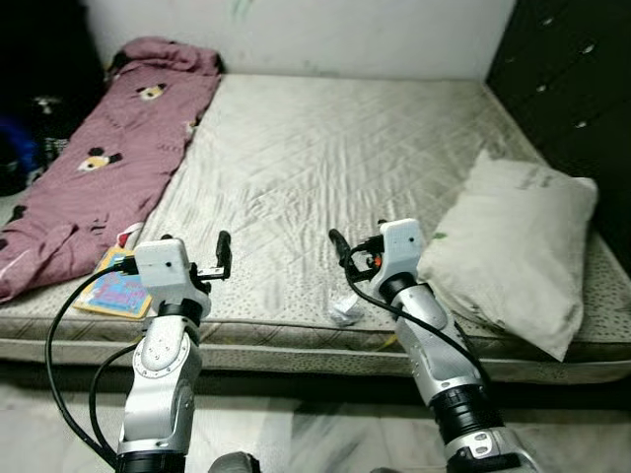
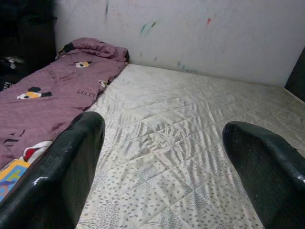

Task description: Clean up the room

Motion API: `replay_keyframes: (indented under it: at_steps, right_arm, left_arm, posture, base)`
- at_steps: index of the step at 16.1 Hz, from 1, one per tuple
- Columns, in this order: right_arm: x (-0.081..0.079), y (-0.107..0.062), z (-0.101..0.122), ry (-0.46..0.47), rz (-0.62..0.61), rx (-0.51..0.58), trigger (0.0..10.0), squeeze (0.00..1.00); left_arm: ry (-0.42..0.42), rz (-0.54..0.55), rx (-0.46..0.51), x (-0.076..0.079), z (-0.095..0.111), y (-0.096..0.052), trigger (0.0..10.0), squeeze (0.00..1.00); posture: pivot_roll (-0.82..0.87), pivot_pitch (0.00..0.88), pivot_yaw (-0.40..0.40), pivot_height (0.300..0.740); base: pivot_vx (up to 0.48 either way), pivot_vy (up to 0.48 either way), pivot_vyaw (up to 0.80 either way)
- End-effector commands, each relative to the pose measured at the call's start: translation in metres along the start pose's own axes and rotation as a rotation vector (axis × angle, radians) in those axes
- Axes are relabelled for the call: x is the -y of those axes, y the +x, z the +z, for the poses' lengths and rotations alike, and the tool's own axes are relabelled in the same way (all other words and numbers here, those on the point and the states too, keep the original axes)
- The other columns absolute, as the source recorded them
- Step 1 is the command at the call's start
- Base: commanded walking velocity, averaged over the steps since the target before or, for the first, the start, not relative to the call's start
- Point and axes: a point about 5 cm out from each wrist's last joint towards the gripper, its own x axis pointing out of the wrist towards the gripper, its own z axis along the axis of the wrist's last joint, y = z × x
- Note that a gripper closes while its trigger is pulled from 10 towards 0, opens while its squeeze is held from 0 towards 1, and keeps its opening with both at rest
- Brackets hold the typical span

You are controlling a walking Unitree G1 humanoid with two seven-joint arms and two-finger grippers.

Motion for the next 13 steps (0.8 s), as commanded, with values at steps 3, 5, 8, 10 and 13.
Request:
replay_keyframes:
  at_steps: [3,5,8,10,13]
  right_arm:
    - [0.002,0.000,0.002,0.000,-0.005,0.007,10.0,0.00]
    - [0.002,0.000,0.002,-0.002,-0.006,0.006,10.0,0.00]
    - [0.003,0.001,0.003,-0.007,-0.007,0.007,10.0,0.00]
    - [0.005,0.001,0.003,-0.010,-0.027,0.006,10.0,0.00]
    - [0.012,0.001,0.004,-0.011,-0.058,0.010,10.0,0.00]
  left_arm:
    - [-0.003,-0.019,0.006,0.002,0.002,0.000,10.0,0.00]
    - [-0.003,-0.022,0.004,0.003,0.002,-0.001,10.0,0.00]
    - [-0.004,-0.028,0.004,0.004,0.001,-0.001,10.0,0.00]
    - [-0.005,-0.031,0.004,0.004,0.001,-0.001,10.0,0.00]
    - [-0.007,-0.039,0.002,0.005,0.001,-0.001,10.0,0.00]
  posture:
    - [-0.05,0.000,-0.018,0.740]
    - [-0.05,0.000,-0.019,0.740]
    - [-0.05,0.000,-0.021,0.740]
    - [-0.05,0.000,-0.022,0.740]
    - [-0.05,0.000,-0.022,0.740]
  base:
    - [0.246,0.000,0.00]
    - [0.249,0.000,0.00]
    - [0.260,0.000,0.00]
    - [0.289,0.000,0.00]
    - [0.279,0.000,0.00]
